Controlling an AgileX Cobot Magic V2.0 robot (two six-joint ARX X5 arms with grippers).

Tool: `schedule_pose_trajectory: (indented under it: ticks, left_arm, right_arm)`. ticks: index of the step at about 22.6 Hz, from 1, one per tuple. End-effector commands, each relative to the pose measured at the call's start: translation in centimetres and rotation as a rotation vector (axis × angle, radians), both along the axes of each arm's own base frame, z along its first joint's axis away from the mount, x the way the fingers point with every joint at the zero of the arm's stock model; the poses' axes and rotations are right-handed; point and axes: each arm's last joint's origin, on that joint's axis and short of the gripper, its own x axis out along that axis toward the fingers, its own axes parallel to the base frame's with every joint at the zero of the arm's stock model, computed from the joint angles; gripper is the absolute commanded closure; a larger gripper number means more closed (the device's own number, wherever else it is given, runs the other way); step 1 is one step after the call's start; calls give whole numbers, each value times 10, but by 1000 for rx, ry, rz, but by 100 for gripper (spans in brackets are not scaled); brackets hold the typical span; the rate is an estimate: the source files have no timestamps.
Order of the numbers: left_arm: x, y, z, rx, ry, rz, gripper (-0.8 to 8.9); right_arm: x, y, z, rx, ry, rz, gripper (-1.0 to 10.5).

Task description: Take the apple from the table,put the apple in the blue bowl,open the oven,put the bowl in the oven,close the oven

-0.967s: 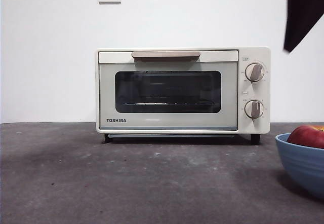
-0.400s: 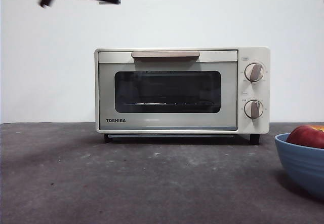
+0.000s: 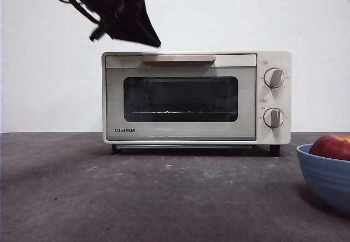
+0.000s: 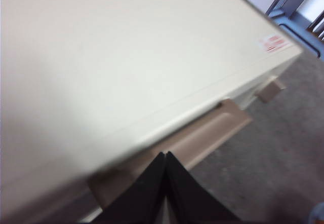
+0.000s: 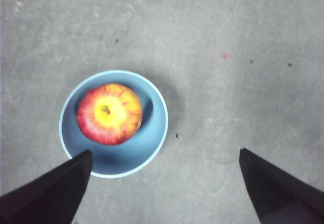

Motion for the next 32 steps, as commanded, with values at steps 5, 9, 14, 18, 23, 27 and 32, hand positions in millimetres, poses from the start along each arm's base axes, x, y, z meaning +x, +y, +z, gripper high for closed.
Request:
schedule_pose_trajectory:
  ticks: [5, 9, 14, 18, 23, 27, 32]
  left_arm:
    - [19, -11, -17, 45, -42, 11, 806]
    - [21, -12, -22, 67, -33, 6, 806]
    - [10, -18, -33, 130, 80, -30, 806]
    - [-6, -29, -43, 193, 204, -80, 806]
    - [-26, -38, -54, 280, 351, -133, 806]
    - [-36, -41, -58, 325, 418, -158, 806]
    - [-41, -40, -61, 353, 467, -165, 806]
  right_arm:
    - [1, 1, 2, 16, -5, -18, 486]
    - [1, 1, 2, 15, -5, -19, 486]
    - [2, 1, 2, 15, -3, -19, 486]
    - [2, 1, 2, 26, 1, -39, 486]
    - [2, -1, 2, 18, 1, -70, 486]
    - [1, -1, 1, 14, 11, -70, 486]
    - [-2, -2, -1, -2, 51, -69, 486]
